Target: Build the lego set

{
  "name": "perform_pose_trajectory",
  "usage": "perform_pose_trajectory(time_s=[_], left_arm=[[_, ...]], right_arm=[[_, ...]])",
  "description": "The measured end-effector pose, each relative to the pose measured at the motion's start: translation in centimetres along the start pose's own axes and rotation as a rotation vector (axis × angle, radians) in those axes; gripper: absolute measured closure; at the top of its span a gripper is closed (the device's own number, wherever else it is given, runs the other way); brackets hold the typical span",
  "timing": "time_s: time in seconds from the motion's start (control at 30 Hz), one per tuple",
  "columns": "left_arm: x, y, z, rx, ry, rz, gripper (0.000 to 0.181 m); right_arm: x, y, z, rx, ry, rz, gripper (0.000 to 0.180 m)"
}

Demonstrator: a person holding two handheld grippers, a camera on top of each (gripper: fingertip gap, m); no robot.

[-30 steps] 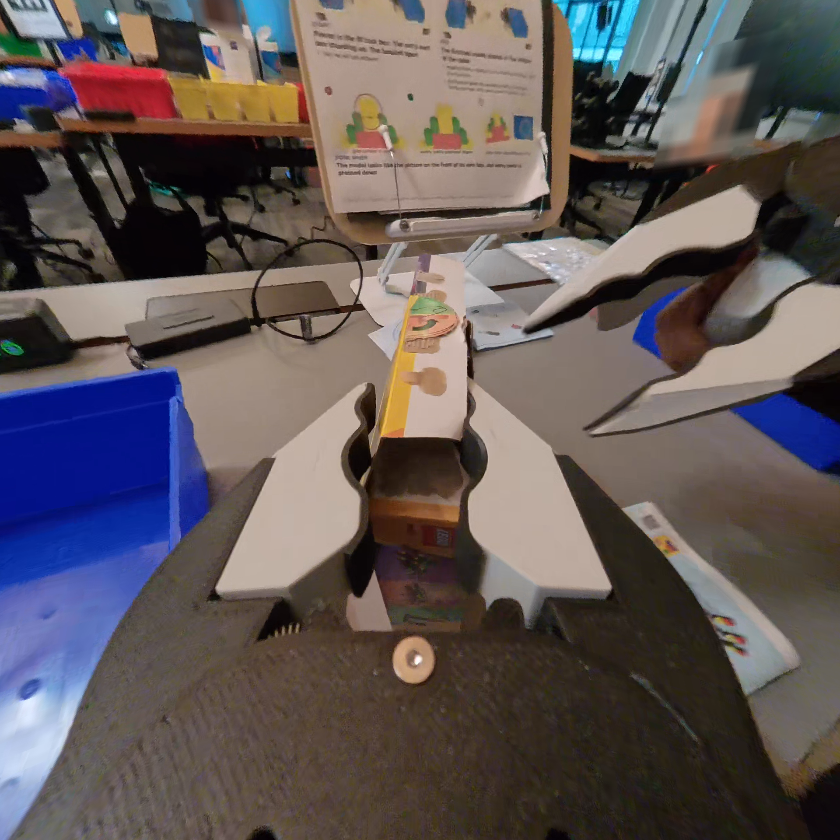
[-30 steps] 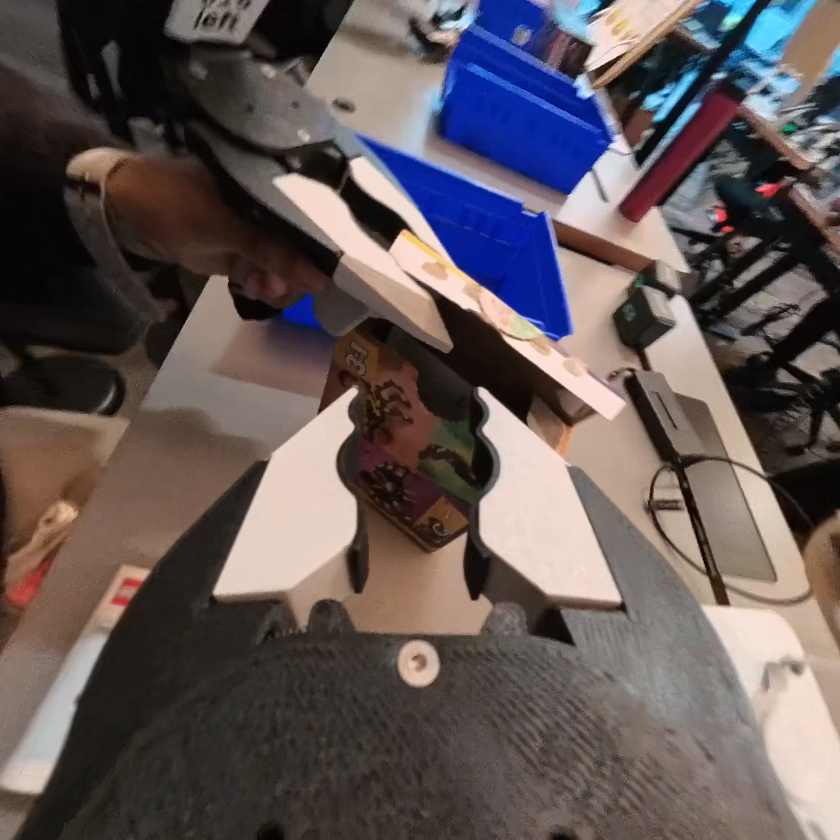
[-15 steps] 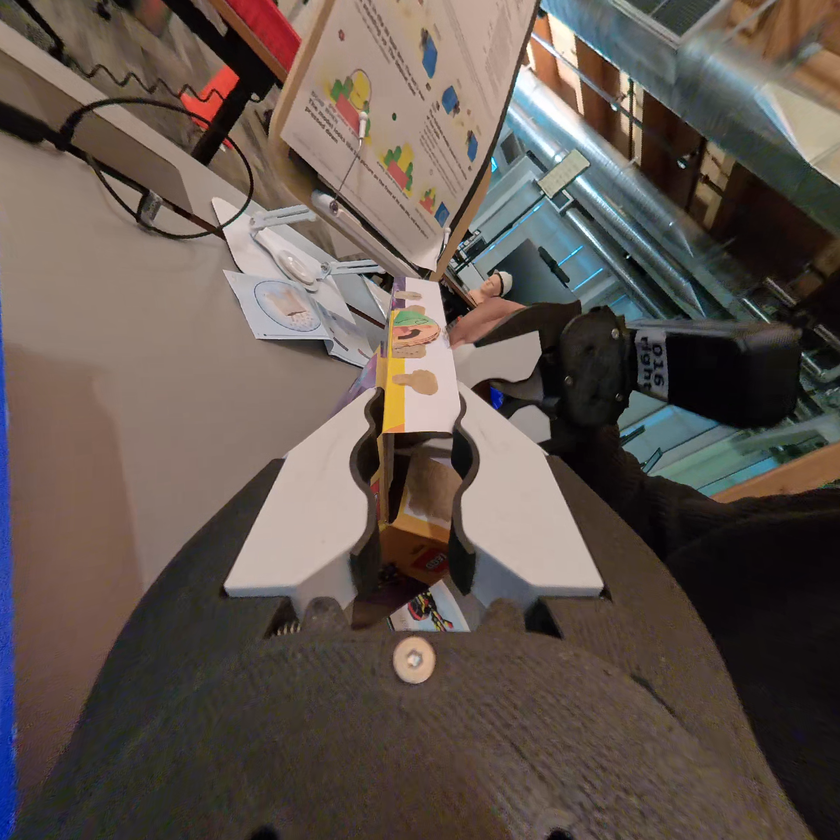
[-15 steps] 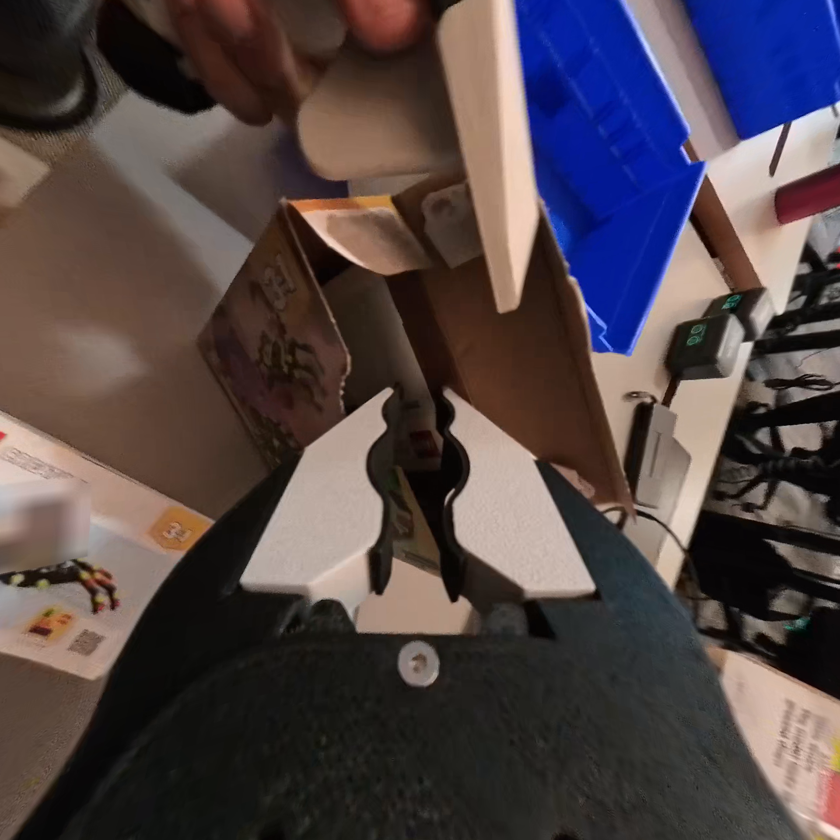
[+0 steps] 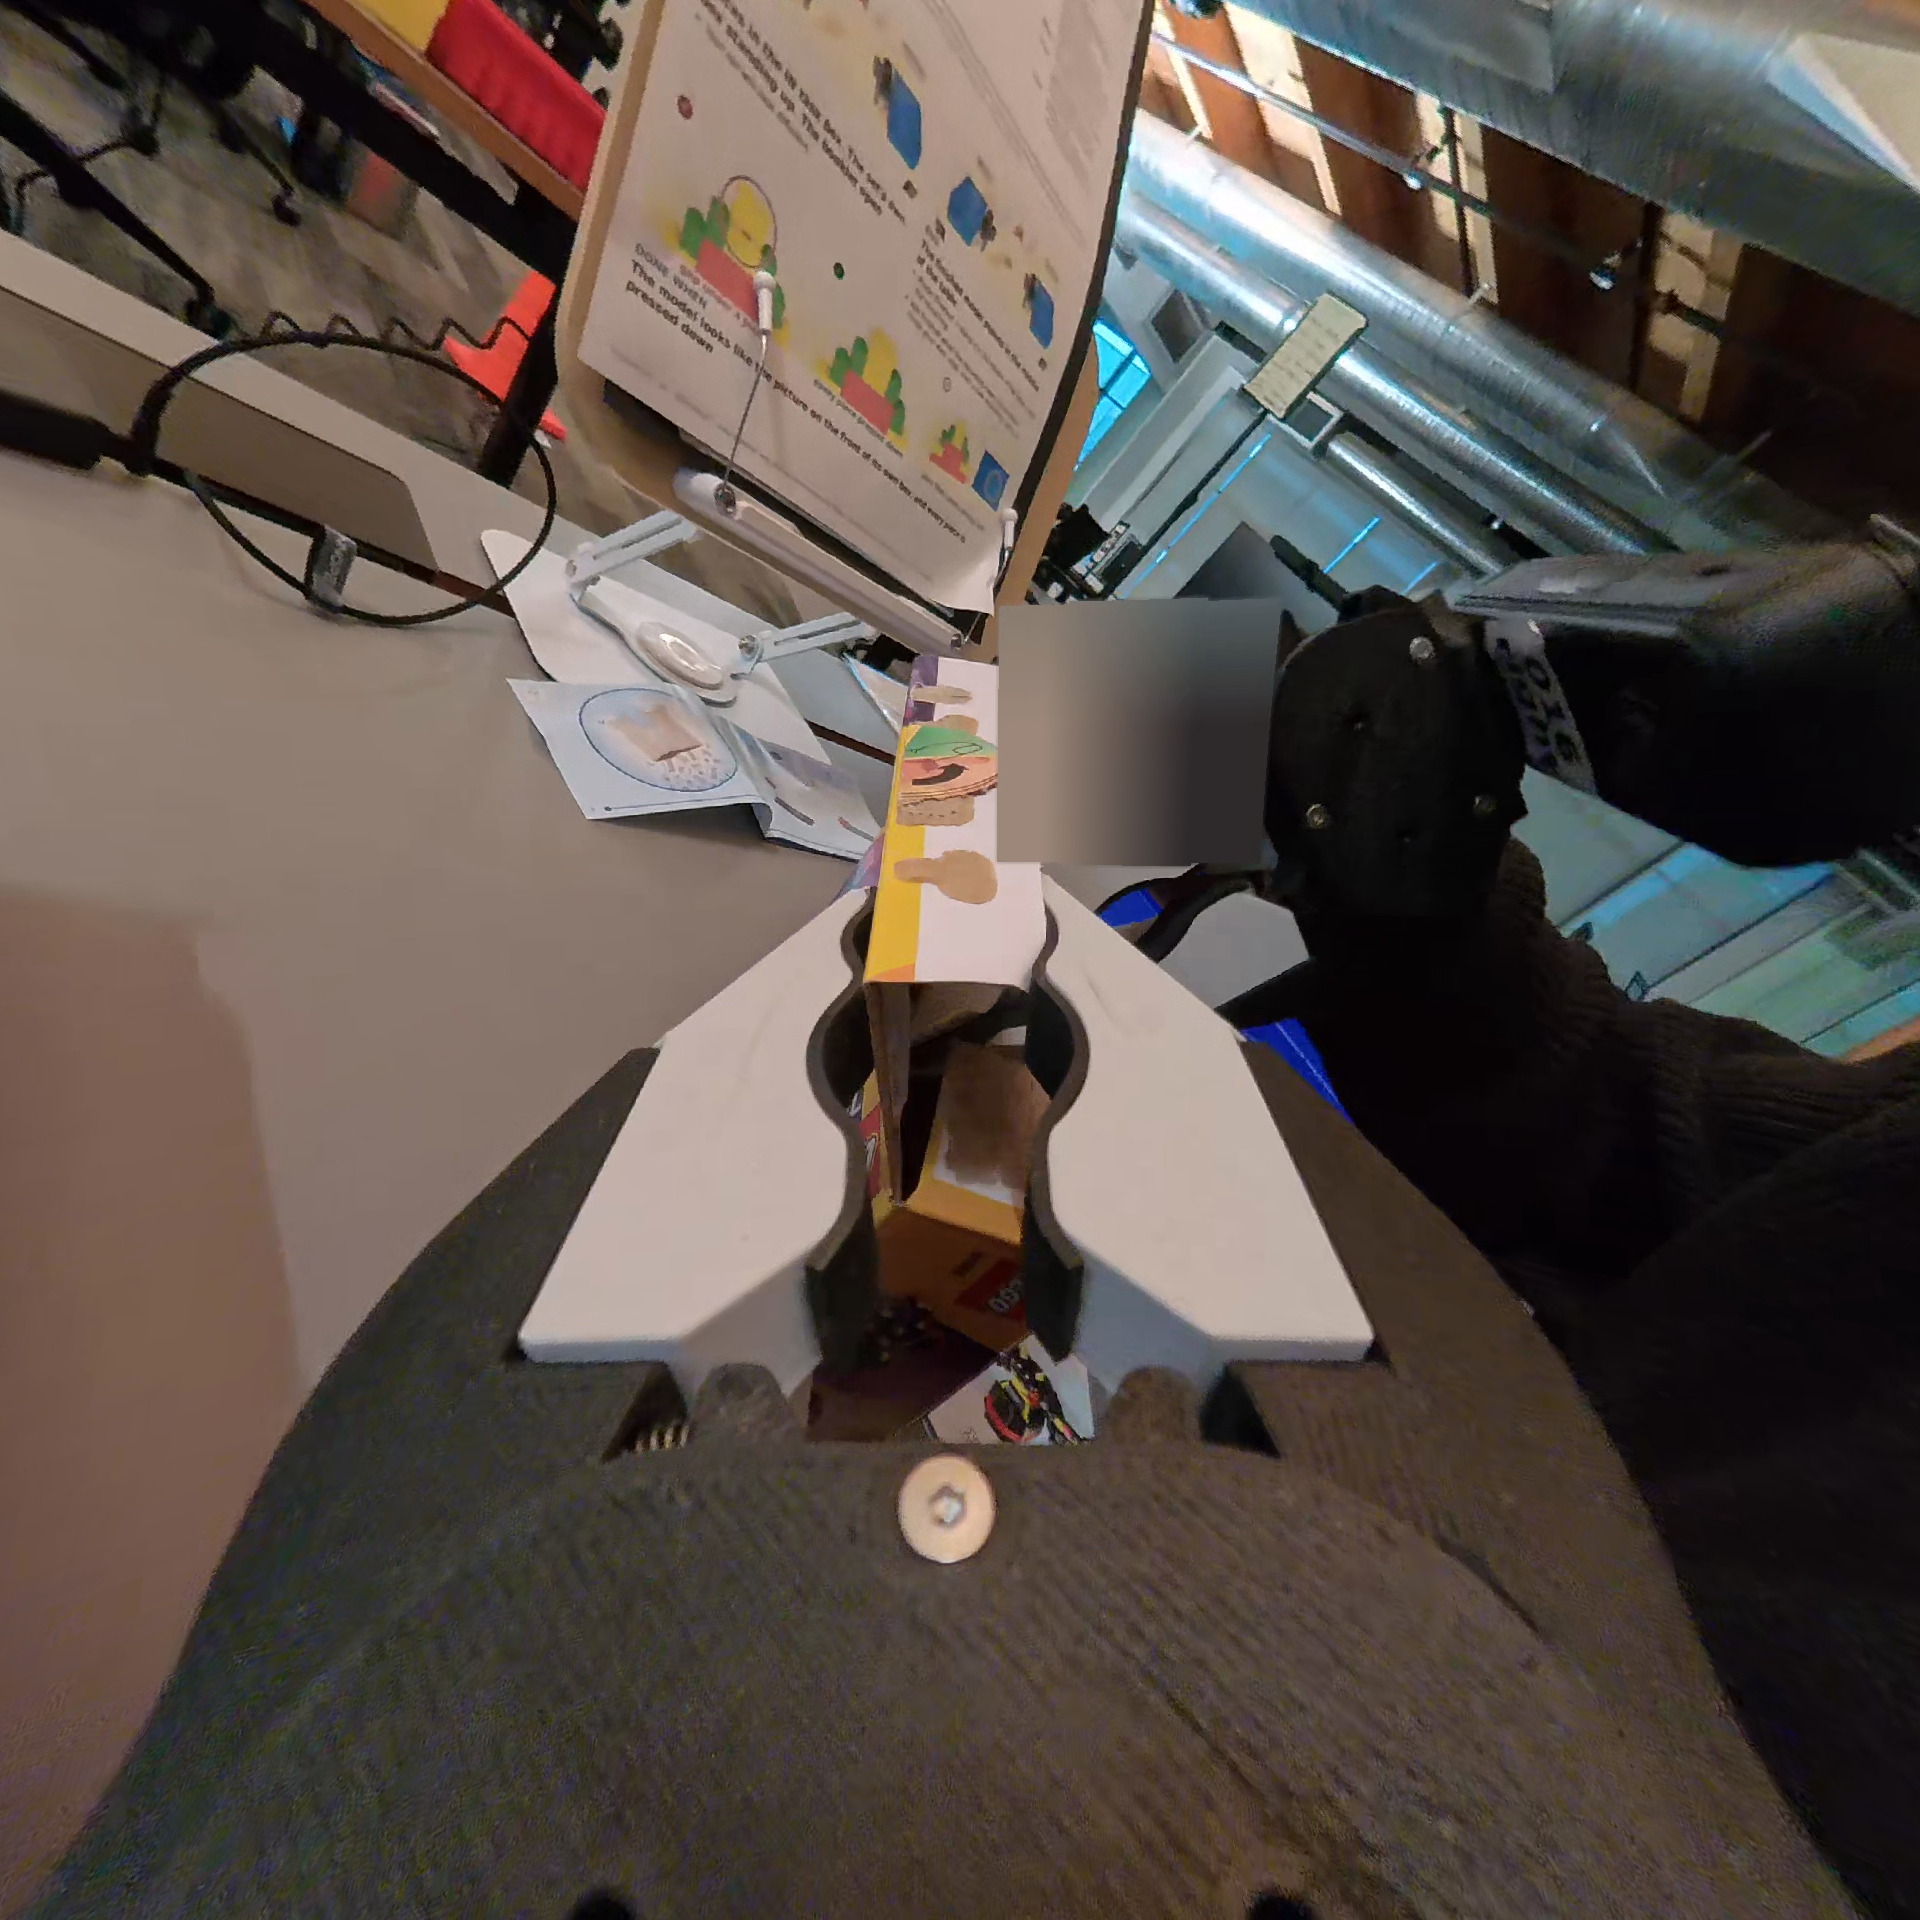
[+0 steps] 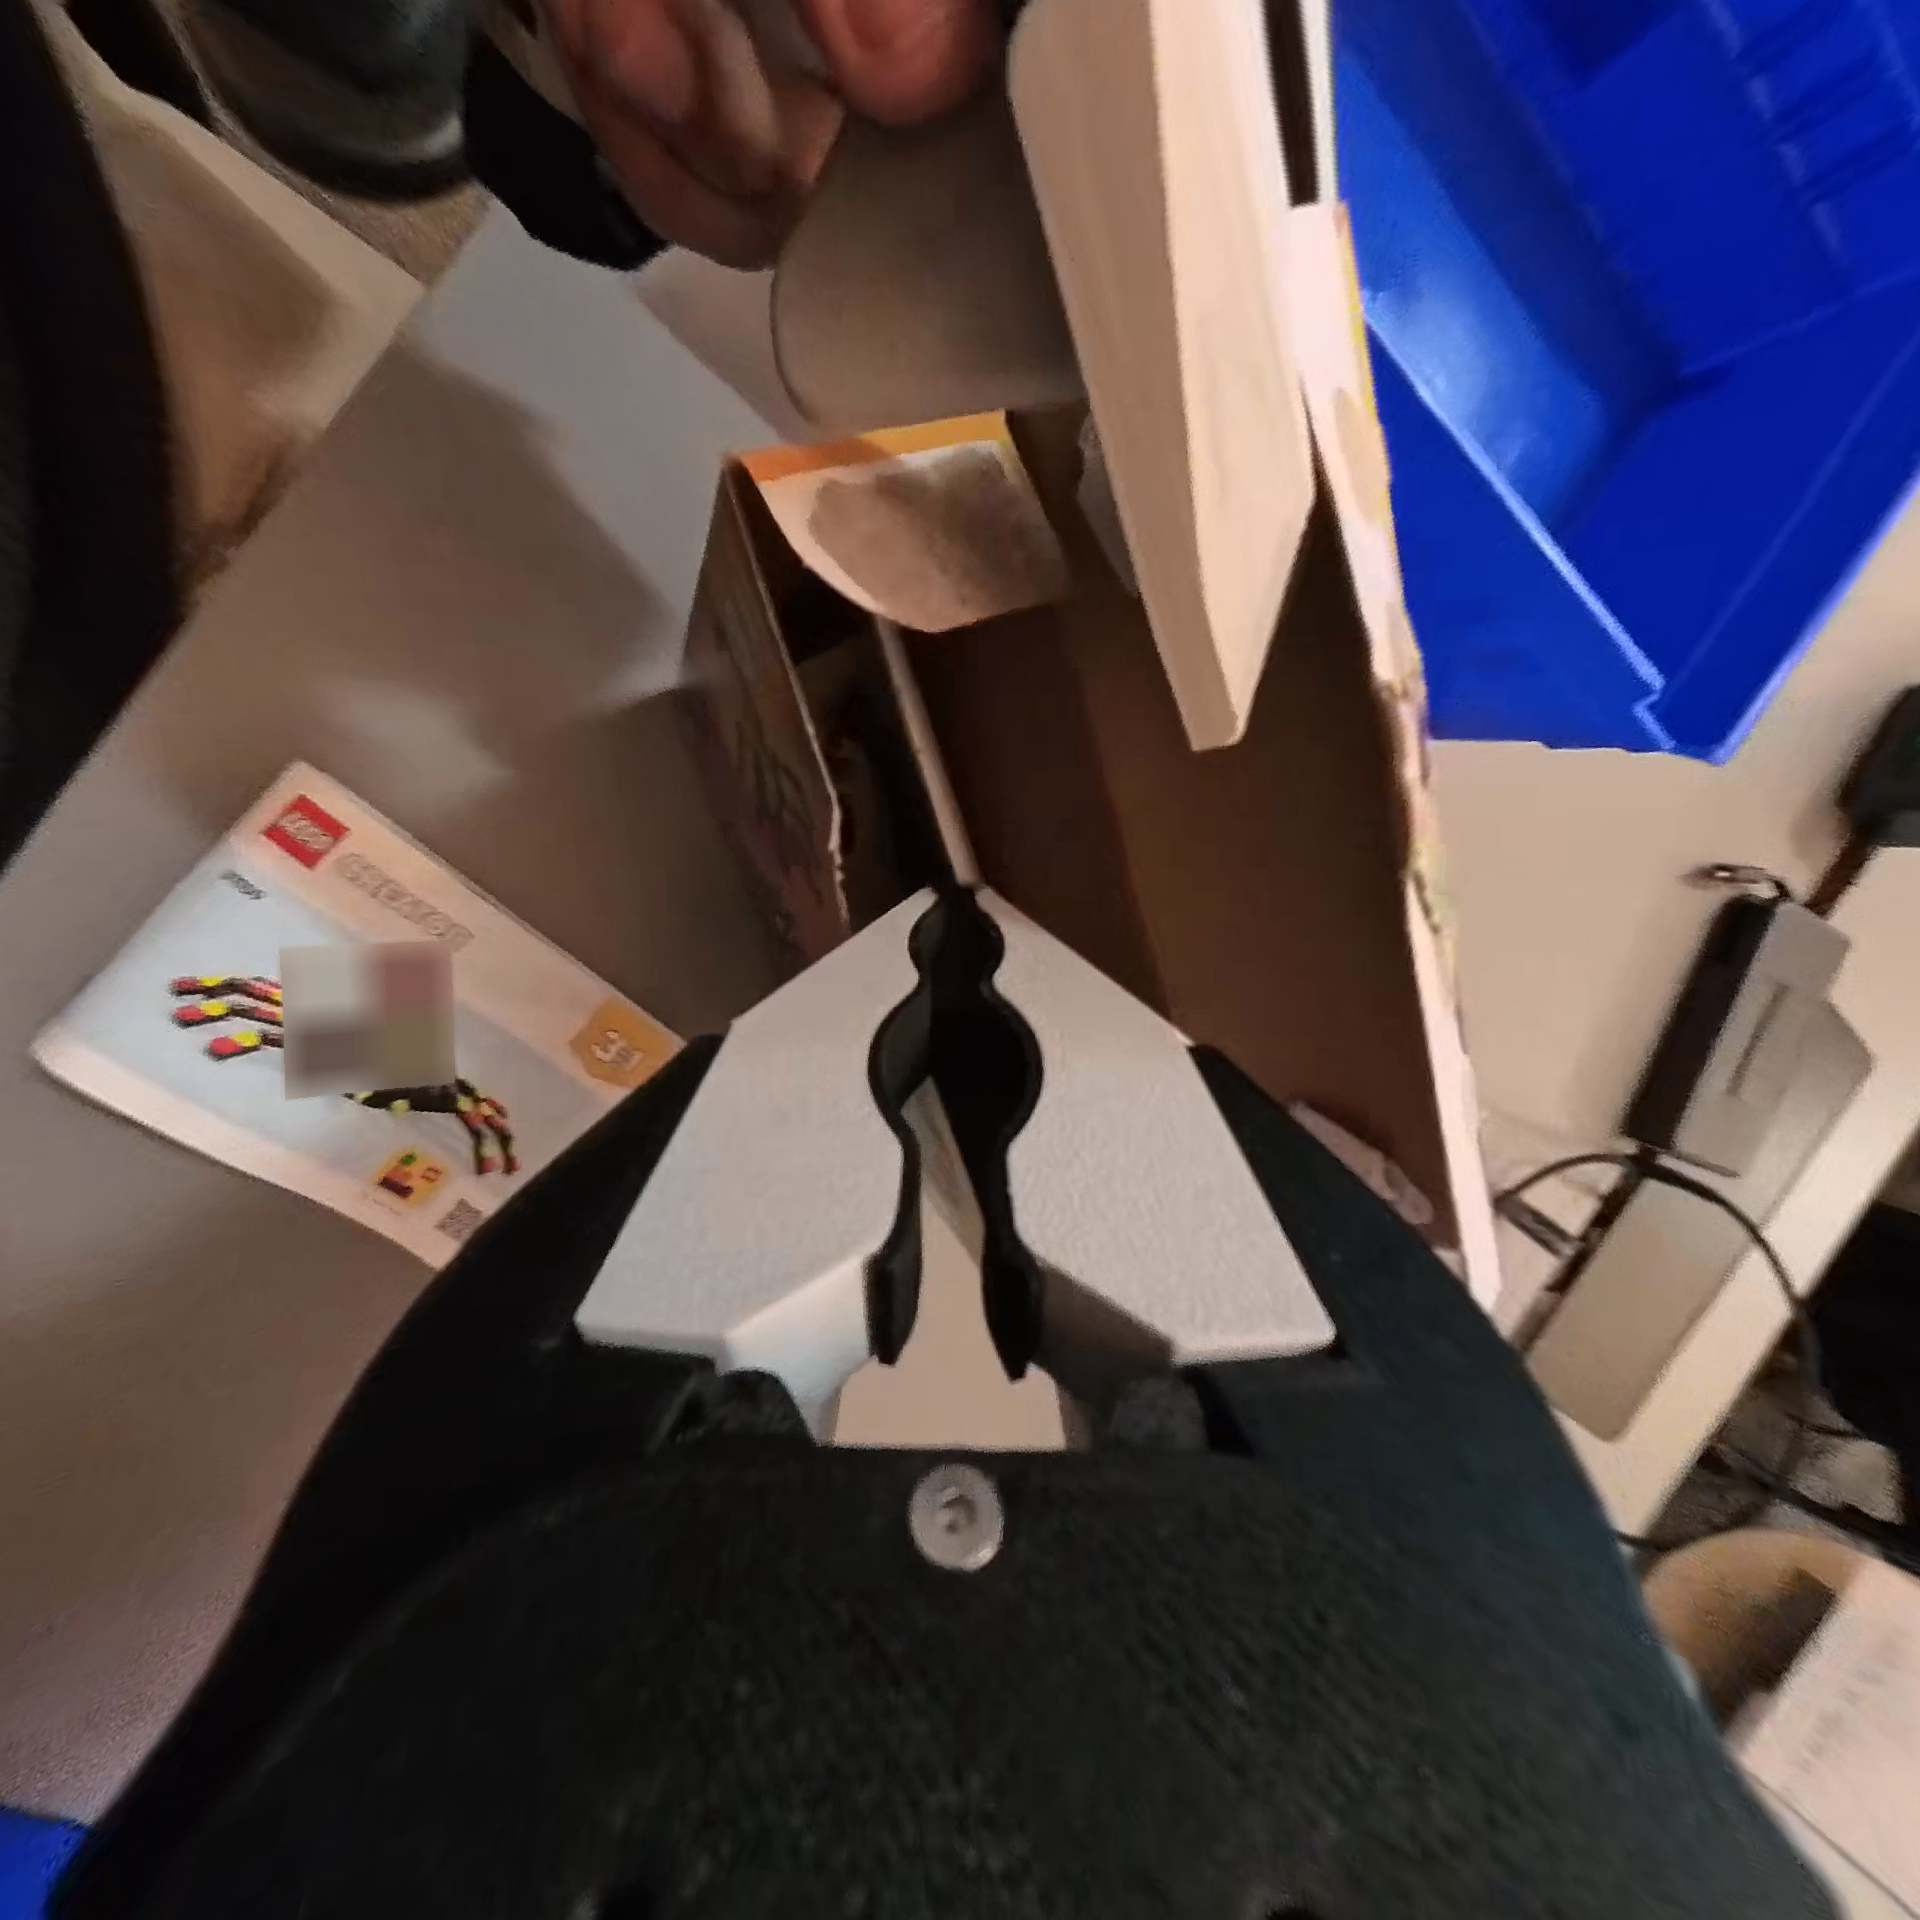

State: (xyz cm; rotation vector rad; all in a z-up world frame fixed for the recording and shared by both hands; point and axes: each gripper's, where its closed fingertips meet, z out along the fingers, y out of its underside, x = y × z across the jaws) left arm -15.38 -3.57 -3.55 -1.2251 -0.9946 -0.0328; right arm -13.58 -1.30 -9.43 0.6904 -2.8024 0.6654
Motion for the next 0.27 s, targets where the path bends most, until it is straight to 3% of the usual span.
perform_pose_trajectory(time_s=[0.03, 0.27], left_arm=[[0.08, 0.03, 0.04, 0.001, 0.002, 0.004, 0.161], [0.79, 0.58, 0.49, -0.013, 0.009, 0.043, 0.16]], right_arm=[[-0.15, 0.04, -0.23, 0.016, -0.015, 0.019, 0.18], [-0.4, 0.71, -0.55, 0.008, -0.014, 0.005, 0.176]])
